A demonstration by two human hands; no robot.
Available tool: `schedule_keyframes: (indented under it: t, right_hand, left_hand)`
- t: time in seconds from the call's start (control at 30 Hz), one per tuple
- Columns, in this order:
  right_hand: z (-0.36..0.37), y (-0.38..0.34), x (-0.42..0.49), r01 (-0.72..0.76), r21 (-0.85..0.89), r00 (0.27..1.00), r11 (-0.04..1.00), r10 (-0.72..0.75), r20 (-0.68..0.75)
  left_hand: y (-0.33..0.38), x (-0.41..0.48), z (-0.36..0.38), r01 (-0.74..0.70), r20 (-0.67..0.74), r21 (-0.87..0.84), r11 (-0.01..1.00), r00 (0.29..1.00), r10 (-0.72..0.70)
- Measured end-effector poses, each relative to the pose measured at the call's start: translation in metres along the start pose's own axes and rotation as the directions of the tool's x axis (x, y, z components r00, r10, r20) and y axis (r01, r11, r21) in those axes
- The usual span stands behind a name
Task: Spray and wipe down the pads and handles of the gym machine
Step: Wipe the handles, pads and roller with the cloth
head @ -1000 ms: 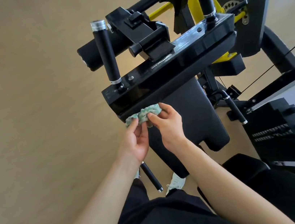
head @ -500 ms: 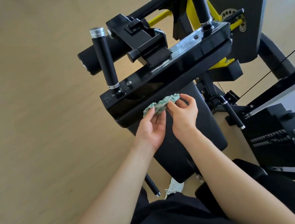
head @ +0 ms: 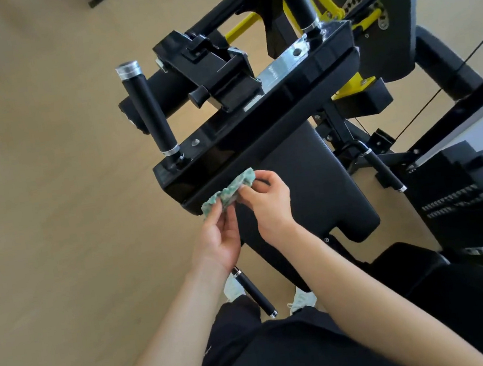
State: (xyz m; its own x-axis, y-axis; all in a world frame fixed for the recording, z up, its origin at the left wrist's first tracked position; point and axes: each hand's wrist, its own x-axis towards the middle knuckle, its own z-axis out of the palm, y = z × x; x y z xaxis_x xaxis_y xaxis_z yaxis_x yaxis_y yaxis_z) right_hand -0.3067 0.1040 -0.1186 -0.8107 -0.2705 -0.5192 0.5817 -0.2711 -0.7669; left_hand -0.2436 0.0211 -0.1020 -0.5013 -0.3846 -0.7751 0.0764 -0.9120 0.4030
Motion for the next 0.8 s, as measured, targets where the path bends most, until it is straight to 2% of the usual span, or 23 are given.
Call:
schedule_keyframes:
  t: [0.2, 0.3, 0.37, 0.47, 0.6, 0.7, 0.8]
  right_hand:
    - [-0.041, -0.044, 0.025, 0.193, -0.009, 0.971, 0.981, -0.192, -0.145]
    - [-0.067, -0.062, 0.025, 0.309, -0.039, 0.931, 0.95, -0.31, -0.19]
    - [-0.085, -0.062, 0.02, 0.332, -0.073, 0.917, 0.94, -0.34, -0.206]
    - [-0.107, -0.043, 0.007, 0.289, -0.145, 0.919, 0.946, -0.316, -0.237]
    - [-0.122, 0.008, -0.017, 0.17, -0.248, 0.925, 0.954, -0.241, -0.293]
    - [-0.122, 0.057, -0.033, 0.061, -0.333, 0.929, 0.941, -0.176, -0.327]
    - [-0.113, 0.112, -0.046, -0.054, -0.405, 0.919, 0.913, -0.113, -0.378]
  left_hand:
    - [-0.034, 0.007, 0.062, 0.134, 0.156, 0.112, 0.985, 0.976, -0.151]
    - [-0.046, 0.005, 0.075, 0.128, 0.25, 0.285, 0.95, 0.947, -0.202]
    - [-0.05, 0.004, 0.074, 0.092, 0.273, 0.419, 0.903, 0.936, -0.222]
    - [-0.049, 0.011, 0.058, 0.058, 0.214, 0.571, 0.819, 0.952, -0.217]
    - [-0.04, 0.031, 0.014, 0.03, 0.101, 0.71, 0.704, 0.984, -0.144]
    - [-0.029, 0.053, -0.029, 0.073, 0.04, 0.775, 0.628, 0.986, -0.164]
    - [-0.018, 0.08, -0.074, 0.112, -0.026, 0.881, 0.459, 0.982, -0.188]
